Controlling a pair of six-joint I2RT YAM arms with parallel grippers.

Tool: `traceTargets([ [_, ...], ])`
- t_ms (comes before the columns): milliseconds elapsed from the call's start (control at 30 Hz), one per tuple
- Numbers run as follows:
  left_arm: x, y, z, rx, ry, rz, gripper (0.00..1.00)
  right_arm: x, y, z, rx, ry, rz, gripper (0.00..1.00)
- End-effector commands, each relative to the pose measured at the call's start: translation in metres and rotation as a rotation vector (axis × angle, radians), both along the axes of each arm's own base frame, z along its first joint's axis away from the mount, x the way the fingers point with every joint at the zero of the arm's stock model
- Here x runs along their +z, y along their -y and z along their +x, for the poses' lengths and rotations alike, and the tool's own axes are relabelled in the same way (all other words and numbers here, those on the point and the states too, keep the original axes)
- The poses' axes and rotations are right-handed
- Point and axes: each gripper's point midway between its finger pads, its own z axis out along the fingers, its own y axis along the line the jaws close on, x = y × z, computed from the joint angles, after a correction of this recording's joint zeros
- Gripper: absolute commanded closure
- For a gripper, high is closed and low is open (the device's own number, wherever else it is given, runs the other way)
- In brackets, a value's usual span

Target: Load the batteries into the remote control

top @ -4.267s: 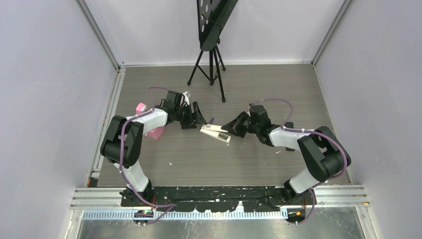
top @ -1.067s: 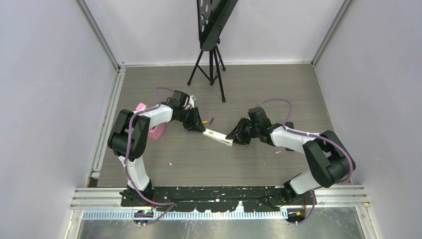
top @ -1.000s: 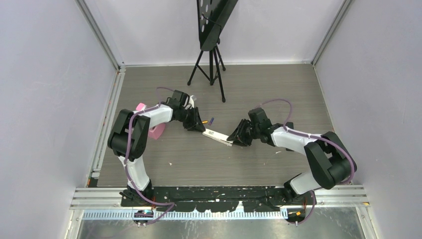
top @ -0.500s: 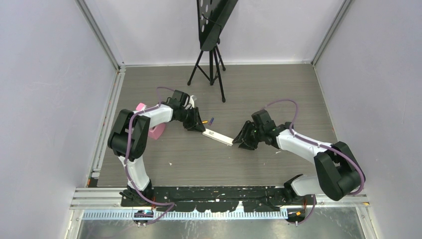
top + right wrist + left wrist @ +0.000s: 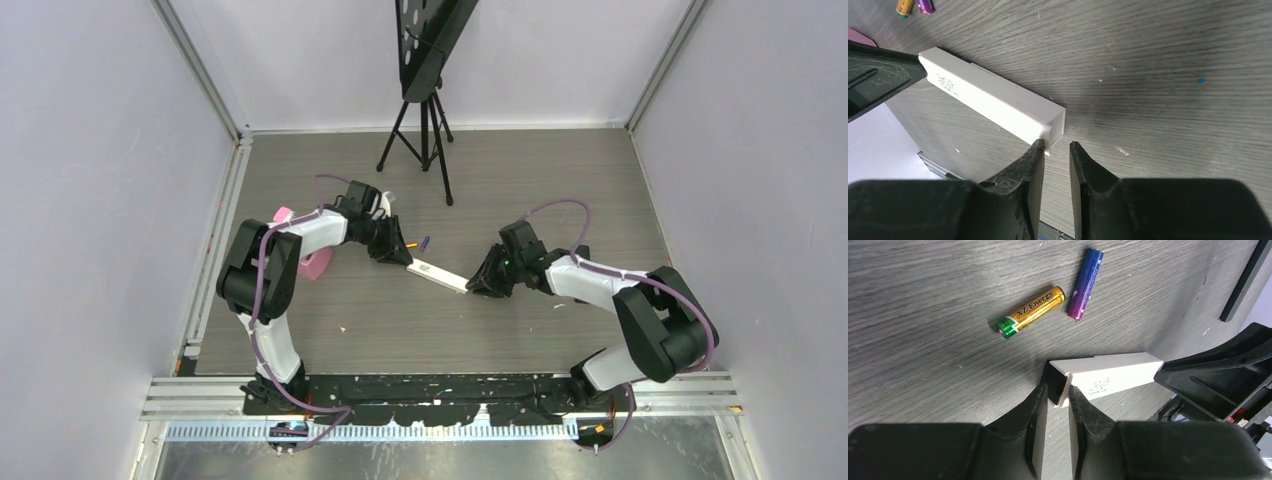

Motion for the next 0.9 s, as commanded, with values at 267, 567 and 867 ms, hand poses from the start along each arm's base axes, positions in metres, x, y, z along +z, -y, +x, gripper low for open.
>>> traceTargets([
  [267,-0.030,-0.019,-0.016,-0.010,-0.063,0.120,0.81,-0.034,0.021,-0.011,-0.006,-0.036,-0.173,0.82],
  [567,-0.033,-0.019,-0.017,-0.012,-0.065,0.117,0.82,-0.043,0.031,-0.017,0.008,-0.035,-0.278,0.86],
  [867,-0.034,-0.019,-0.017,-0.013,-0.068,0.118,0.83,-0.032,0.051,-0.013,-0.008,0.015,-0.405,0.81],
])
